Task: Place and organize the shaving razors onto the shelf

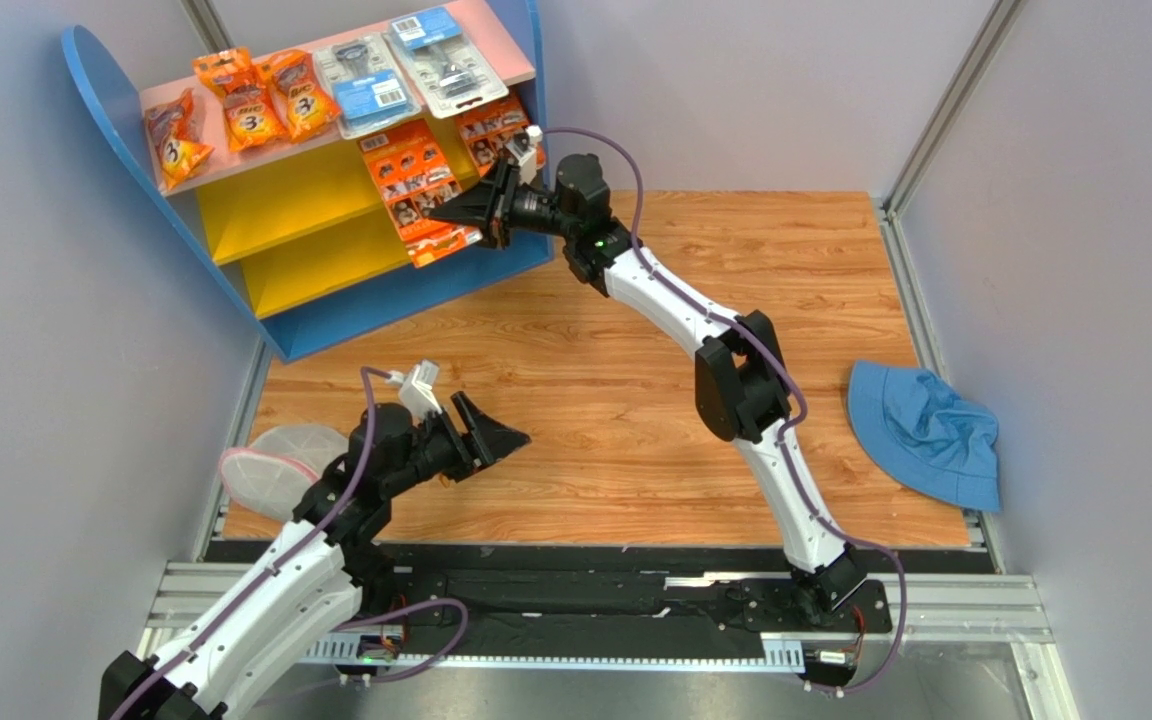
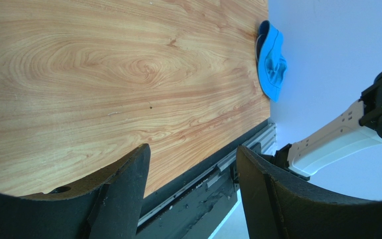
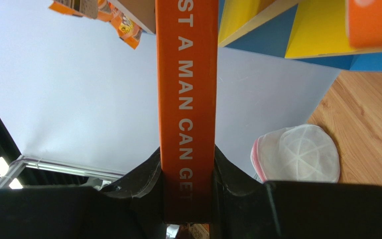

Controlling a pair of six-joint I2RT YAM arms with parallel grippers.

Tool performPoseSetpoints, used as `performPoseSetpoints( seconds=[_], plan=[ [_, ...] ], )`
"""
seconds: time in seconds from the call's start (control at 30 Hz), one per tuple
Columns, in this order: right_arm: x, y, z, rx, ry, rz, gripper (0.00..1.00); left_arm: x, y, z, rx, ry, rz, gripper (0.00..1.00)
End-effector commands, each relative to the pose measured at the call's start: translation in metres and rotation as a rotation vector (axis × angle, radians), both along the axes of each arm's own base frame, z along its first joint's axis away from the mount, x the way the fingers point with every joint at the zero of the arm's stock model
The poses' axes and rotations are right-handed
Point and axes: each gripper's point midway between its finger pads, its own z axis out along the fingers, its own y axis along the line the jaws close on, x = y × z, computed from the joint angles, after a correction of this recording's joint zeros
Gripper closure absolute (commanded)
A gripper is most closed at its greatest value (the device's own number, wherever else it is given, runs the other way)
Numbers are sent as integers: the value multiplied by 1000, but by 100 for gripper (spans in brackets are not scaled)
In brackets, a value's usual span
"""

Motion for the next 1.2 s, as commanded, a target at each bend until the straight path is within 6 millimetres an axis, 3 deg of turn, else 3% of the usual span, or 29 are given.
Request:
performPoseSetpoints(
  seconds=[0.0, 0.43, 0.53, 0.67, 0.87, 1.07, 1.17],
  plan=[
    [9, 1, 33, 46, 6, -40, 99, -3, 2, -1, 15, -10, -13, 27],
    [23, -1, 37, 50, 17, -108, 77, -11, 6, -10, 5, 5, -6, 27],
    [25, -3, 41, 38, 13, -128, 60, -12, 6, -10, 2, 4, -7, 28],
    [27, -7, 44, 9, 2, -162, 48, -13, 7, -12, 3, 6, -7, 28],
    [31, -13, 50, 4, 1, -191, 43, -16, 7, -14, -4, 10, -7, 28],
    [22, -16, 57, -3, -10, -187, 42, -17, 9, -15, -6, 10, -4, 27],
    [20, -19, 50, -35, -14, -194, 41, -18, 9, -16, -6, 12, -6, 28]
  ],
)
